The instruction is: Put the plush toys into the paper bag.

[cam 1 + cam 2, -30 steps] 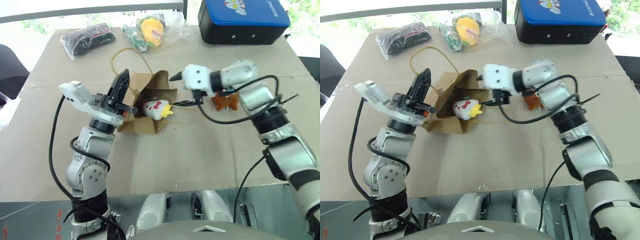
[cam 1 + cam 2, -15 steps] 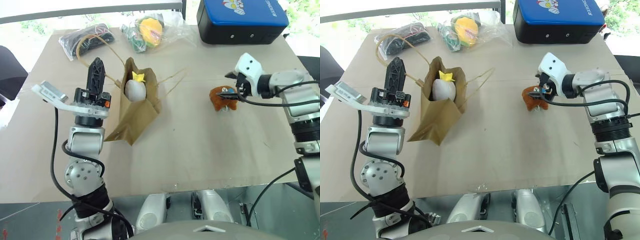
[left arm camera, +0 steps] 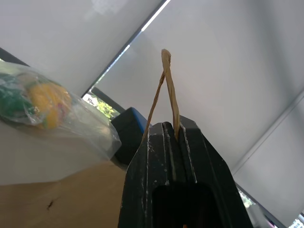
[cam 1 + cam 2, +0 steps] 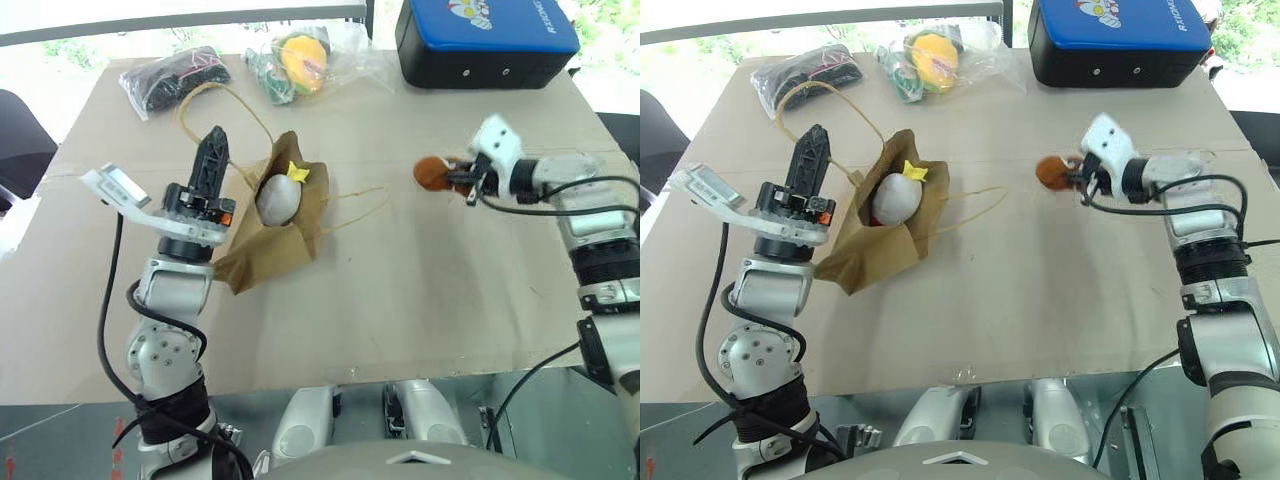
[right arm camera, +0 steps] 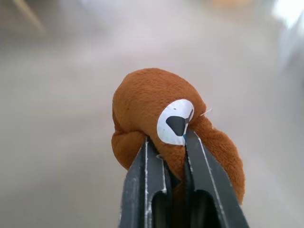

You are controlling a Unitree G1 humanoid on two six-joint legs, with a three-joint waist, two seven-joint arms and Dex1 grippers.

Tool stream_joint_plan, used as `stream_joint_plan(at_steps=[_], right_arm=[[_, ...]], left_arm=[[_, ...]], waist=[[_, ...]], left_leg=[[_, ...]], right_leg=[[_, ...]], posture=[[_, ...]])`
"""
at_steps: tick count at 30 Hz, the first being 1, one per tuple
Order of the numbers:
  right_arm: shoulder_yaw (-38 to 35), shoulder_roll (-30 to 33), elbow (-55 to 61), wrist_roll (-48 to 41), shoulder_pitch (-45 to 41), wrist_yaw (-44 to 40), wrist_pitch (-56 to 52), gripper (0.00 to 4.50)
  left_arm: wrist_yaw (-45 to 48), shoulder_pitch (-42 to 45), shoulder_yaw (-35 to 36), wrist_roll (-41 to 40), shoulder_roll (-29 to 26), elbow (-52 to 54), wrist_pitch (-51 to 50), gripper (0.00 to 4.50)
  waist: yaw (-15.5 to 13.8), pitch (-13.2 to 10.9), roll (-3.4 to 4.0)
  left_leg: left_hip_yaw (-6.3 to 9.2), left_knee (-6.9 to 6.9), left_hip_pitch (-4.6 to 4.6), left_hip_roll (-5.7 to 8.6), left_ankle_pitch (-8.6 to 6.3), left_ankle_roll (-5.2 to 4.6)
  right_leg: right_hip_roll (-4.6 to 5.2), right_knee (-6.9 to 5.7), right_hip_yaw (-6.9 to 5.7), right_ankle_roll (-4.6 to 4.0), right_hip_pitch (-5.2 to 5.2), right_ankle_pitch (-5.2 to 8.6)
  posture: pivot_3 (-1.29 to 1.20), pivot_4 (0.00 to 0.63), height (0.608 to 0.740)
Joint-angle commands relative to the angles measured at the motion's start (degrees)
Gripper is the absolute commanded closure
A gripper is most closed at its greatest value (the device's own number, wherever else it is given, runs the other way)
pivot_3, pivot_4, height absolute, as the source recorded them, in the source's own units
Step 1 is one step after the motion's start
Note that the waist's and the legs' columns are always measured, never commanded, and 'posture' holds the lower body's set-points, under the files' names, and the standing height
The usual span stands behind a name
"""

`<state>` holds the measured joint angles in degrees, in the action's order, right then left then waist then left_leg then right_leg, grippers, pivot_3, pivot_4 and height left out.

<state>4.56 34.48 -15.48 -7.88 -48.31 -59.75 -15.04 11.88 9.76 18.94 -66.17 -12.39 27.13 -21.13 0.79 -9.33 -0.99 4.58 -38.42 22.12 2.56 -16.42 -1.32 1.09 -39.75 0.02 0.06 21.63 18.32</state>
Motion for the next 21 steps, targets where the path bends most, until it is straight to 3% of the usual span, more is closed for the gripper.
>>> stream_joint_plan(at_steps=[1, 5, 9, 13, 18, 21], right_arm=[[1.5, -1.1, 12.2, -0.5, -3.0, 0.4, 0.7, 4.44], [10.3, -4.1, 14.2, 4.9, -5.5, -1.9, 5.5, 4.44], [17.4, -7.5, 6.2, 10.4, -8.7, -3.3, 13.7, 4.44], [21.9, -12.6, -4.1, 14.0, -13.1, -3.9, 22.0, 4.44], [23.3, -20.5, -11.7, 11.9, -16.9, -8.7, 26.0, 4.44], [25.1, -25.9, -13.9, 7.5, -17.4, -17.9, 25.3, 3.49]], left_arm=[[1.0, 0.5, -0.8, 0.4, -0.4, 2.4, 0.5, 4.5], [1.5, 1.2, -1.6, 0.5, -0.4, 1.6, 0.5, 4.5], [2.2, 2.2, -2.0, 0.4, -0.3, 0.6, 0.4, 4.5], [2.8, 2.4, -2.7, 0.9, 0.1, 0.4, 0.3, 4.5], [2.9, 1.8, -3.7, 1.6, 0.9, 0.7, 0.9, 4.5], [2.9, 1.0, -4.3, 2.2, 2.6, 1.4, 2.1, 4.5]], waist=[[0.1, 0.0, 0.0], [0.0, 0.0, 0.0], [-0.5, 0.0, -0.03], [-0.2, 0.0, -0.06], [0.1, 0.0, -0.06], [0.1, 0.0, -0.06]], left_leg=[[0.0, 0.03, -0.02, -0.01, 0.0, 0.0], [-0.01, 0.02, -0.08, -0.04, 0.0, 0.01], [0.02, -0.06, -0.05, 0.01, 0.01, 0.01], [0.03, -0.12, -0.05, 0.04, 0.01, 0.01], [0.04, 0.05, -0.09, 0.0, 0.01, 0.02], [0.06, 0.05, -0.09, 0.0, 0.01, 0.03]], right_leg=[[-0.01, -0.01, 0.0, 0.0, 0.01, 0.0], [-0.04, -0.03, -0.01, 0.0, -0.01, 0.0], [0.0, -0.02, -0.03, 0.0, -0.02, 0.0], [0.01, -0.02, -0.03, 0.0, -0.01, 0.0], [0.0, -0.02, -0.06, 0.0, 0.03, 0.0], [0.01, 0.0, -0.09, 0.0, 0.03, 0.0]], posture=[[0.0, 0.15, 0.74], [0.0, 0.15, 0.74], [0.0, 0.15, 0.74], [0.0, 0.15, 0.74], [0.0, 0.15, 0.74], [0.0, 0.15, 0.74]])
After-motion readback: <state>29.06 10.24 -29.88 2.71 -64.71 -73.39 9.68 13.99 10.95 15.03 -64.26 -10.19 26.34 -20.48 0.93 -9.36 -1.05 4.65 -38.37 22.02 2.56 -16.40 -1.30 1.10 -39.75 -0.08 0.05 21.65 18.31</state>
